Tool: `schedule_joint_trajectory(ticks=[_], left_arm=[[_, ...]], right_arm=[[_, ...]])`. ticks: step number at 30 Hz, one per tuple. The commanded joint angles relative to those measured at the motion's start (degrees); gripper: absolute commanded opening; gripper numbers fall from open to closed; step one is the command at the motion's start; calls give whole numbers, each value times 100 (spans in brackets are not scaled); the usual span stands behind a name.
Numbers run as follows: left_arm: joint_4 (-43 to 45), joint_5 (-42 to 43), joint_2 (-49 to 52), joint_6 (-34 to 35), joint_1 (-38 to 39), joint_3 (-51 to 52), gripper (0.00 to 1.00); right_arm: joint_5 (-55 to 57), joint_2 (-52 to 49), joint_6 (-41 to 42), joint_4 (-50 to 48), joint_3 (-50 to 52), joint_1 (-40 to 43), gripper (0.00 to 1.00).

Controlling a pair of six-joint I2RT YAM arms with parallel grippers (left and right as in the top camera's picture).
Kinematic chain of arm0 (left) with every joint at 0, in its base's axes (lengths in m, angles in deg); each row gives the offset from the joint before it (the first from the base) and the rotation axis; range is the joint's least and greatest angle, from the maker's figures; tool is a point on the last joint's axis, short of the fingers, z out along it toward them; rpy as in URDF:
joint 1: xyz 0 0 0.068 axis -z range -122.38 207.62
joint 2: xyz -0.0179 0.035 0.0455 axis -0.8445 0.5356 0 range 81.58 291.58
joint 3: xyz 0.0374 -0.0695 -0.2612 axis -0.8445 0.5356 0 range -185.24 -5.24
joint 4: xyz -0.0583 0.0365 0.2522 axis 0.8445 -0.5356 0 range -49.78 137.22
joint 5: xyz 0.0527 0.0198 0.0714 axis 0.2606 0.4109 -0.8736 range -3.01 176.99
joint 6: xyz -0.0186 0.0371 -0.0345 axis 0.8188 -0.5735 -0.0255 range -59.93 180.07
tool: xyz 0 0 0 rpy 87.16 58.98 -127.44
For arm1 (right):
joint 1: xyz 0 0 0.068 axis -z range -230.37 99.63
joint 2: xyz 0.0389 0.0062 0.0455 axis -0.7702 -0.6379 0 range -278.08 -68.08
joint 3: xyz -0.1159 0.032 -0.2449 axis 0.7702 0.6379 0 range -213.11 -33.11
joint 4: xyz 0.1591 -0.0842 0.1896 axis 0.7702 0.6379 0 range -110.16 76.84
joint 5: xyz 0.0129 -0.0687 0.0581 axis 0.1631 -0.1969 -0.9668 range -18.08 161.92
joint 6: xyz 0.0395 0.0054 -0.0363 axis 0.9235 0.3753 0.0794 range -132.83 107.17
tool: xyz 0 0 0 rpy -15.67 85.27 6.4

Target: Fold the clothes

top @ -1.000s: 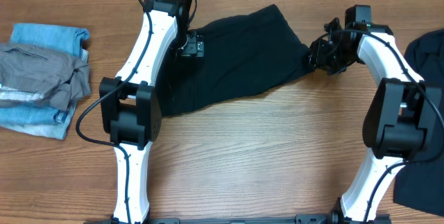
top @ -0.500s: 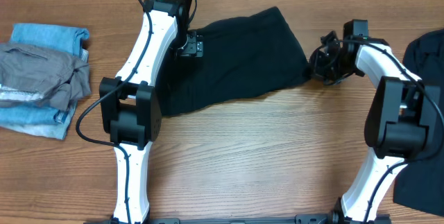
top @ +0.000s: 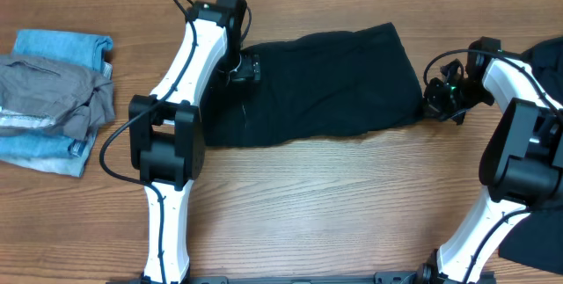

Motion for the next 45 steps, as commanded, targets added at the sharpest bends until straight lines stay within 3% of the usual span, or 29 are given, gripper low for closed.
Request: schedule_joint_trajectory(ticks=[1,3,5,7,10,13,17,22,26,31,34,45], left_arm=[[420,105,-66,111,-28,570,61],[509,103,-63,111,-28,632,28],[581,57,-63,109,-28,632,17],[638,-90,-63,111,-28,632,15],[654,-216,-63,105,-33,632,18],[748,-214,-63,90,-39,629,39],[809,-188,-66,85,-149,597,50],[612,0,-72,83,-151,-96,51],[367,7,-72,46,-151,-629,52],[299,122,-72,50,-356,-686,52],[232,461,-72,48,-667,-684,52],[210,501,-72,46,-868,-684,52]], right_arm=[[-9,190,138,0,-109,-205,4],[-9,369,138,39,-275,-315,4],[-7,743,133,129,-457,-450,4],[127,1045,116,225,-503,-525,4],[337,1582,116,444,-503,-579,4],[339,1759,92,597,-503,-756,4],[855,1762,-79,629,-503,-1447,4],[1329,1762,-127,632,-503,-2243,4],[1366,1762,-673,675,-503,-2752,4],[1519,1762,-1141,820,-503,-3633,4],[2291,1759,-1285,1167,-487,-4162,4],[2280,1742,-2090,916,-92,-5517,4]])
